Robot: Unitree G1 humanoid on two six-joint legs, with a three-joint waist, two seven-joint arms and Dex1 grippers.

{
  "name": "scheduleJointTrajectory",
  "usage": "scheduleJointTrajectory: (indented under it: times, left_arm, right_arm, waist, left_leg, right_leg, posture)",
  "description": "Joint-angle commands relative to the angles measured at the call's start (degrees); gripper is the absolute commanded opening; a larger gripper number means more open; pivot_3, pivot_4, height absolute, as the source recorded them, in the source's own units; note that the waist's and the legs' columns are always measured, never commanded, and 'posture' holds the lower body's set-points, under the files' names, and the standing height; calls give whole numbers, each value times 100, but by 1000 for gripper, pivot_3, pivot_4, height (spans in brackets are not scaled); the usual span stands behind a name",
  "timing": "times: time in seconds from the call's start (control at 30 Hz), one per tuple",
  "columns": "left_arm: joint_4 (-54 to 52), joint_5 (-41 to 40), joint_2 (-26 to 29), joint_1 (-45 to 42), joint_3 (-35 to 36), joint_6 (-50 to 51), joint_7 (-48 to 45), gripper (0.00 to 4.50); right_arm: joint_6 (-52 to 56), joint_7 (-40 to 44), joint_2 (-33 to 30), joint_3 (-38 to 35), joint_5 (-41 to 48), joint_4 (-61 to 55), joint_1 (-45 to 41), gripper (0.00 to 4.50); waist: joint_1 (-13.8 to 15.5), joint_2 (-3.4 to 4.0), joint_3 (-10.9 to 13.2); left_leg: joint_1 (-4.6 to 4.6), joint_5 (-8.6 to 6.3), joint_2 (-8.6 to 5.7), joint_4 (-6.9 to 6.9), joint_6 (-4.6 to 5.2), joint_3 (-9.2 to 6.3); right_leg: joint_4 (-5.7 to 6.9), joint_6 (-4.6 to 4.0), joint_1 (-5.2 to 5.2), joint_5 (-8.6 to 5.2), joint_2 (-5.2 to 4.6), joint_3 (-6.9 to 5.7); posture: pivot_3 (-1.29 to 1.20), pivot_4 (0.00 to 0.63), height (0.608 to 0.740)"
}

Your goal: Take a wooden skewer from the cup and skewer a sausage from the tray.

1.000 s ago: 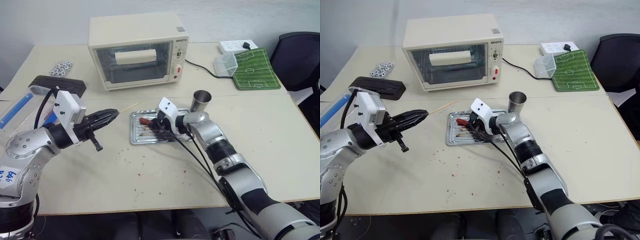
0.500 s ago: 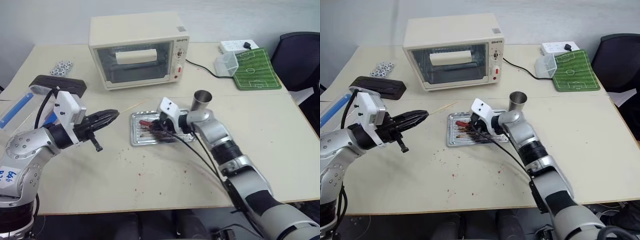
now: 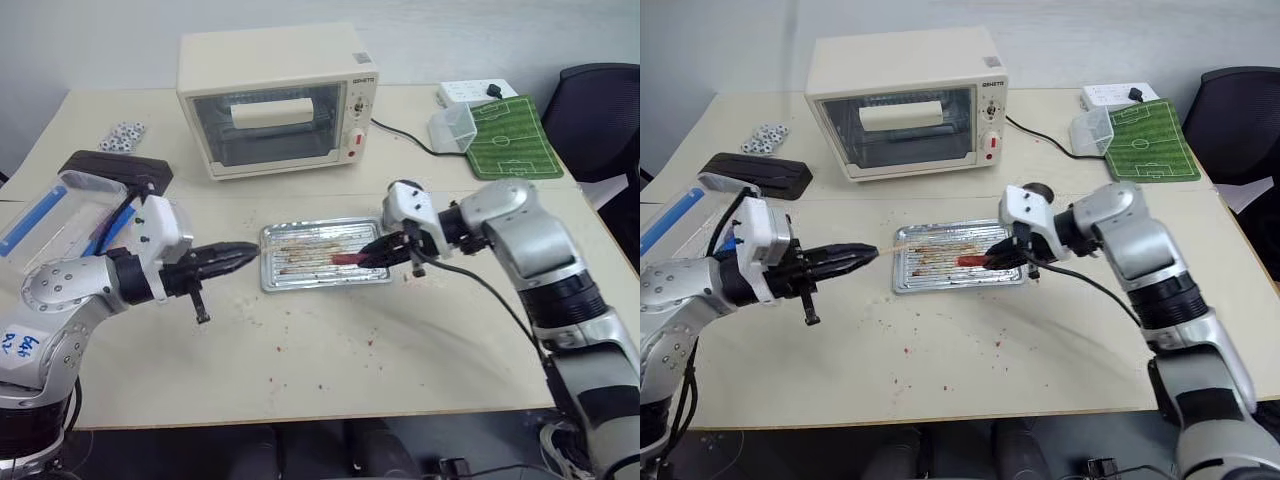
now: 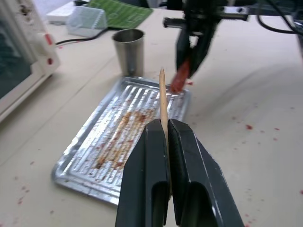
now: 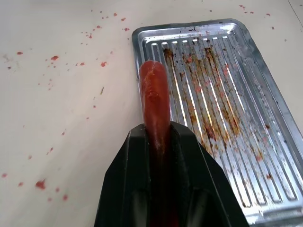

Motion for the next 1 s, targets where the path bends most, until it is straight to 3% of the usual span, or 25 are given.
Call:
scheduleJointTrajectory:
  times: [0.03, 1.0]
  left_arm:
    - [-197, -169, 168, 2, 13, -4, -281, 0]
    - [407, 211, 164, -430, -231, -347, -683, 0]
  right_arm:
    - [73, 28, -154, -200, 211, -345, -24, 258]
    - [605, -194, -816, -450, 870, -1315, 380, 258]
  waist:
    - [-4, 0, 0]
    - [57, 0, 0]
  left_leg:
    - [1, 0, 1, 0, 0, 0]
    - [0, 1, -2, 6, 2, -1]
  right_leg:
    - [0, 0, 0, 0, 0, 1]
    - [4, -2, 0, -1, -1, 0]
  posture:
    - [0, 150, 740]
    - [0, 150, 740]
